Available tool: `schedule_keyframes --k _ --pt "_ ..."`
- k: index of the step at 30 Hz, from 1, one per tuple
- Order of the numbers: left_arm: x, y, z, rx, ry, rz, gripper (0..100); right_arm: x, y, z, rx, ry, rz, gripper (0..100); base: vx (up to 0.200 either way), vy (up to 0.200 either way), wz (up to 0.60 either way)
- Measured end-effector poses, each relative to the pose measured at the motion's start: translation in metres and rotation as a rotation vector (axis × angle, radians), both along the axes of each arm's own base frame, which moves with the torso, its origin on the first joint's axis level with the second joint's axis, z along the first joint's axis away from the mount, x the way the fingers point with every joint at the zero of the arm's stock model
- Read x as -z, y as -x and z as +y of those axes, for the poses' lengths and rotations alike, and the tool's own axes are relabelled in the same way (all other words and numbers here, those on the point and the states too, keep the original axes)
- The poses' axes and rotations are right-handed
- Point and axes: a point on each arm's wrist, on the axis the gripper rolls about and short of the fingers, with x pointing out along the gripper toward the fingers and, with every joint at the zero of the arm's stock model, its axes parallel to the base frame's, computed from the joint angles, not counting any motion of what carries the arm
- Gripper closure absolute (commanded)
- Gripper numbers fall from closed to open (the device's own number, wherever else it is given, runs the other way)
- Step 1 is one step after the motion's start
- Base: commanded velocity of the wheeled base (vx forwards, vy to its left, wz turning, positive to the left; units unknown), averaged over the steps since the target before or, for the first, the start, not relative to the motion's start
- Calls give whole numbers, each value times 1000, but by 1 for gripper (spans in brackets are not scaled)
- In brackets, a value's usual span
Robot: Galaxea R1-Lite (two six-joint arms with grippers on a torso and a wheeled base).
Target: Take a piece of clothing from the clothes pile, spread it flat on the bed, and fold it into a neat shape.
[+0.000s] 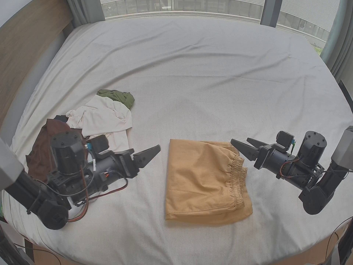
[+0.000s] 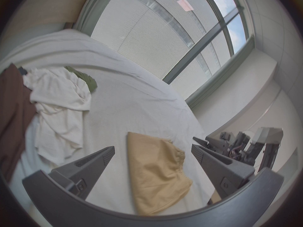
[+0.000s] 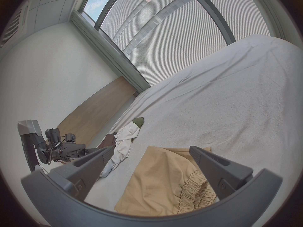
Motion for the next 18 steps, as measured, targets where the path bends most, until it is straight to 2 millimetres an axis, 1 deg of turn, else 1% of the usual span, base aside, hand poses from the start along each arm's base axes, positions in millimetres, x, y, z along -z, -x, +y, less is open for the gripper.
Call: schedule_keyframes --k 7,13,18 --pt "1 21 37 -9 -69 -26 0 5 0 0 0 9 15 0 0 0 0" --pt "0 24 59 -26 -137 -76 0 13 -1 0 1 27 38 0 0 0 0" --pt "6 34 74 21 -169 -106 0 26 3 -3 3 92 73 0 0 0 0"
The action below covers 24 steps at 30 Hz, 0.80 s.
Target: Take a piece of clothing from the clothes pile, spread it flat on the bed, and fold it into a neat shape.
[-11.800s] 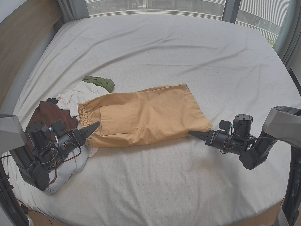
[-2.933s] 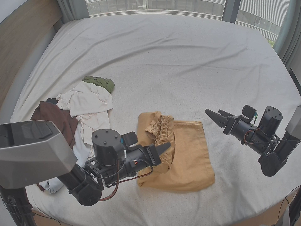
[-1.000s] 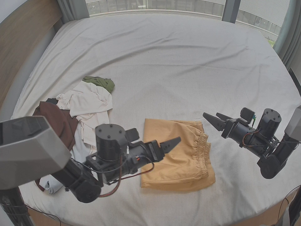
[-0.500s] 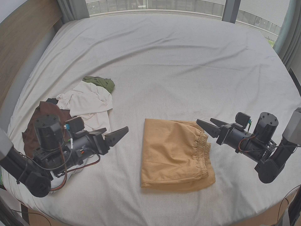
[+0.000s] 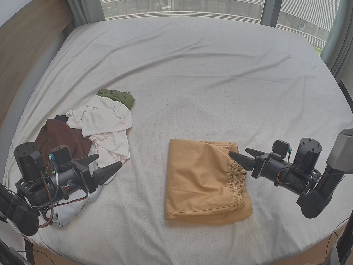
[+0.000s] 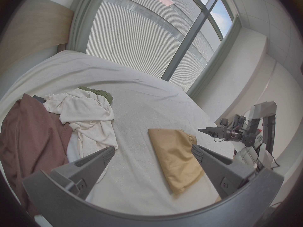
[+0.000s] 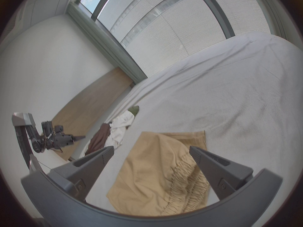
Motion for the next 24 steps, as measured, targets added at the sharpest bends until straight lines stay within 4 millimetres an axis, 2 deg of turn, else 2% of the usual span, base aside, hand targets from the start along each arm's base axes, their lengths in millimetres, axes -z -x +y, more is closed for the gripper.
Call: schedule_keyframes --k 5,11,24 --pt "10 11 12 15 -62 -9 0 18 6 -9 9 106 81 0 0 0 0" --pt "26 18 17 26 -122 30 0 33 13 -20 29 155 172 0 0 0 0" --pt "35 18 18 31 -135 69 0 46 19 -19 14 177 243 0 0 0 0"
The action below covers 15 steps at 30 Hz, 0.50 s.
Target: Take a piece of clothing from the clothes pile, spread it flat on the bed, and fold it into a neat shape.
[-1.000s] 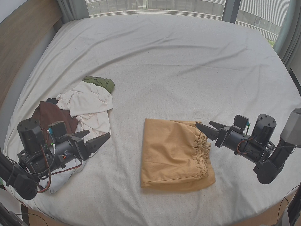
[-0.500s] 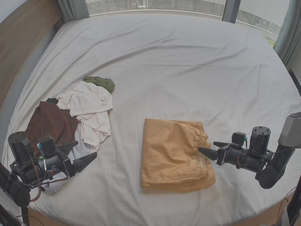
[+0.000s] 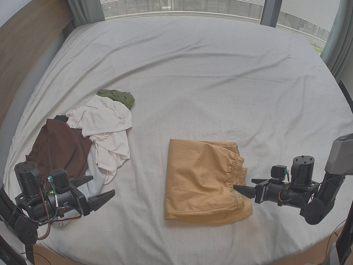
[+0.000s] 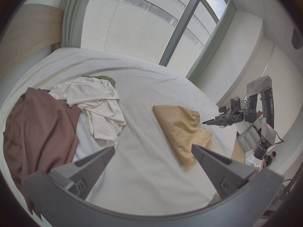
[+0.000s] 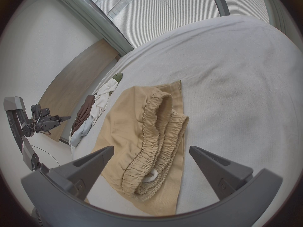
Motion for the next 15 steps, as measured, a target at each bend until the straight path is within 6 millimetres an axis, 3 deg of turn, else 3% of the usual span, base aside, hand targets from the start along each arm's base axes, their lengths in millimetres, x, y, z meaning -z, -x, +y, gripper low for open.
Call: schedule_keyframes --k 15 --pt "2 1 -1 6 -1 10 0 26 -5 13 -33 -3 15 0 0 0 0"
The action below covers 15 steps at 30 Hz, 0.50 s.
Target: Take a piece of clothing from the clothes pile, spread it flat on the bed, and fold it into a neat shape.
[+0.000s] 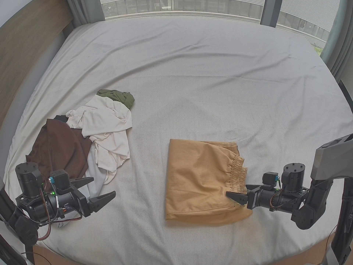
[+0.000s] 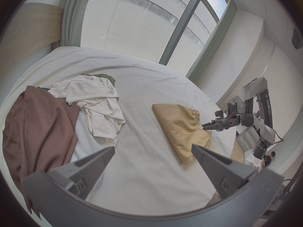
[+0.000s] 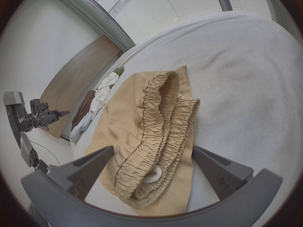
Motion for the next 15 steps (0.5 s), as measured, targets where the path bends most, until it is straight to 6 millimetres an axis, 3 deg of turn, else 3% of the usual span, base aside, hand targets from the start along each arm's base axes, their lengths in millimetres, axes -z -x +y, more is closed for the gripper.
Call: schedule_keyframes --k 6,15 --pt "1 1 0 2 -1 5 0 2 1 -1 4 8 11 0 0 0 0" --pt "1 2 0 2 -1 8 0 -13 5 -7 16 14 22 0 0 0 0"
